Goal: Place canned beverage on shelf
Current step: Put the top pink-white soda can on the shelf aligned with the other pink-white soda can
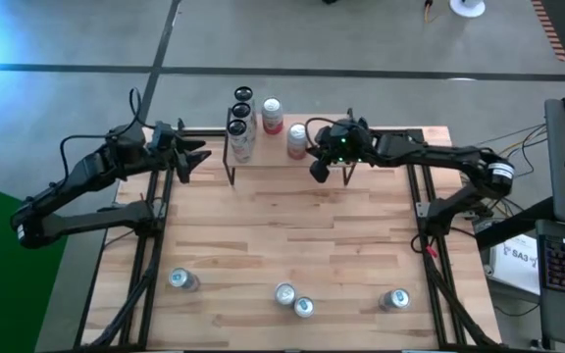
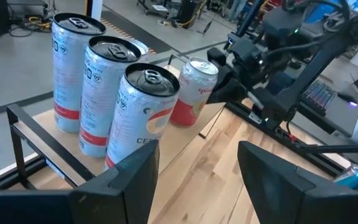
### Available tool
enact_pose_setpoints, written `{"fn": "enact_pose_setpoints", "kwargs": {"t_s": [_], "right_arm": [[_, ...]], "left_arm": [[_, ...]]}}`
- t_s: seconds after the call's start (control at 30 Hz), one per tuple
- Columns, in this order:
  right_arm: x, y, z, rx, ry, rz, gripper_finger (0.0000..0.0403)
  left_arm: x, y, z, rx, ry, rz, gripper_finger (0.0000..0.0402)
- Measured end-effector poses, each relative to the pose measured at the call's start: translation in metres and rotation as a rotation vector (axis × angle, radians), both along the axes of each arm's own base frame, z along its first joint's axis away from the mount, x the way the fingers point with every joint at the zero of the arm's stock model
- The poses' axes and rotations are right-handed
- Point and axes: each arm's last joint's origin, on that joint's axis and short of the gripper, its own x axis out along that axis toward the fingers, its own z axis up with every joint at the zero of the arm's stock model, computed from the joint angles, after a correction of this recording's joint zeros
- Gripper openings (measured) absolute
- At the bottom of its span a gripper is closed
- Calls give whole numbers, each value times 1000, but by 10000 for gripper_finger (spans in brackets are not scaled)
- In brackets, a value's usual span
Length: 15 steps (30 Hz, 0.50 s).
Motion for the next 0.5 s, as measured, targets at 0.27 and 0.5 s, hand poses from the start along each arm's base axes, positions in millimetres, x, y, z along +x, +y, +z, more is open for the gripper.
{"fn": "enact_pose_setpoints", "kwargs": {"t_s": [0.27,0.5], "right_arm": [[5,-2,0,2,4,0,9],[3,-6,3,-19,12,4,9]], "left_arm": [[-2,-1,-1,-18,5,3,205],[0,0,-2,12,29,-4,205]]}}
